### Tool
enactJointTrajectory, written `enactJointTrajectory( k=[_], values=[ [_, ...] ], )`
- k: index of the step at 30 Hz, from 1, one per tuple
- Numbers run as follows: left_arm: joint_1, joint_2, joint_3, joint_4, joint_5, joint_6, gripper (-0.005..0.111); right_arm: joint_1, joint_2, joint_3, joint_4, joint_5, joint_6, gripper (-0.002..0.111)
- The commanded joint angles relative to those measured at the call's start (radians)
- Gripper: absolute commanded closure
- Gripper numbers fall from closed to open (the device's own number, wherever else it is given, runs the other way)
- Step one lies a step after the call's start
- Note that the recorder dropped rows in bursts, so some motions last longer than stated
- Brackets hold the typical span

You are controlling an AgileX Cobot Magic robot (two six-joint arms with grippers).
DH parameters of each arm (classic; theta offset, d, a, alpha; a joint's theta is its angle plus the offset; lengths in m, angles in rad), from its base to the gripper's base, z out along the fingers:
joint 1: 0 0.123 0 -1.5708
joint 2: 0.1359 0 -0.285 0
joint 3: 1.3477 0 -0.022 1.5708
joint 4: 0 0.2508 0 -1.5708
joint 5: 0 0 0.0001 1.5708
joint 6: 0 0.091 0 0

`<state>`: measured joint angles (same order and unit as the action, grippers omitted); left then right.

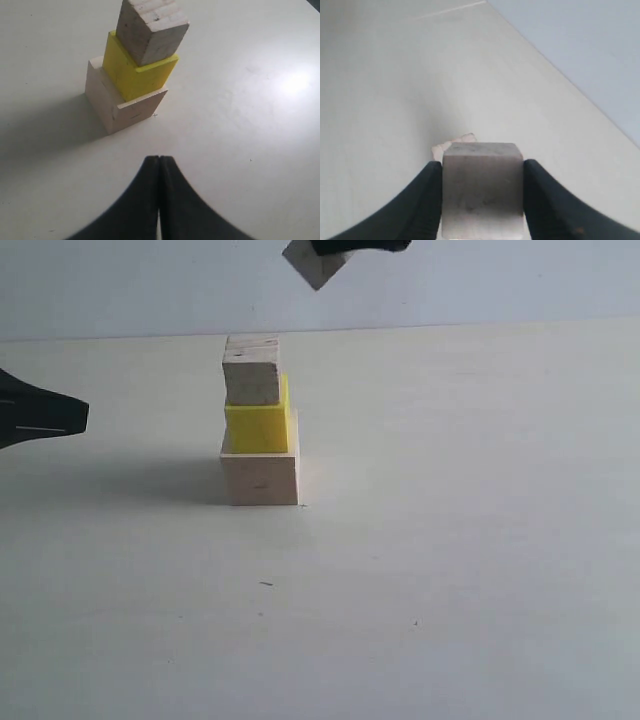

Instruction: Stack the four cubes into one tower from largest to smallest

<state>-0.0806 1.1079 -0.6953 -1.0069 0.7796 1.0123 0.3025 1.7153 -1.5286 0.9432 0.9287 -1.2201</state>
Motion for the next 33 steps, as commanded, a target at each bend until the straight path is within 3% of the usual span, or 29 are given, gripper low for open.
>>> enactJointTrajectory(
  k=[1, 8, 15, 21, 25, 33],
  values=[
    [-0.002, -0.002, 0.002, -0.013, -0.019, 0.005, 0.107, 0.059, 0.002, -0.176, -0.341, 0.095, 0.323, 0.108],
    [-0.002, -0.002, 0.002, -0.015, -0.012, 0.005, 0.107, 0.162, 0.074, -0.303, -0.392, 0.165, 0.487, 0.108],
    [-0.002, -0.002, 0.002, -0.017, -0.003, 0.005, 0.107, 0.278, 0.199, -0.484, -0.698, 0.292, 0.699, 0.108],
    [-0.002, -0.002, 0.002, -0.019, -0.001, 0.005, 0.107, 0.314, 0.272, -0.616, -0.695, 0.292, 0.732, 0.108],
    [-0.002, -0.002, 0.002, -0.021, -0.001, 0.005, 0.107, 0.322, 0.29, -0.651, -0.721, 0.292, 0.727, 0.108],
    [-0.002, -0.002, 0.002, -0.023, -0.001, 0.005, 0.107, 0.326, 0.294, -0.651, -0.741, 0.292, 0.486, 0.108]
  ],
)
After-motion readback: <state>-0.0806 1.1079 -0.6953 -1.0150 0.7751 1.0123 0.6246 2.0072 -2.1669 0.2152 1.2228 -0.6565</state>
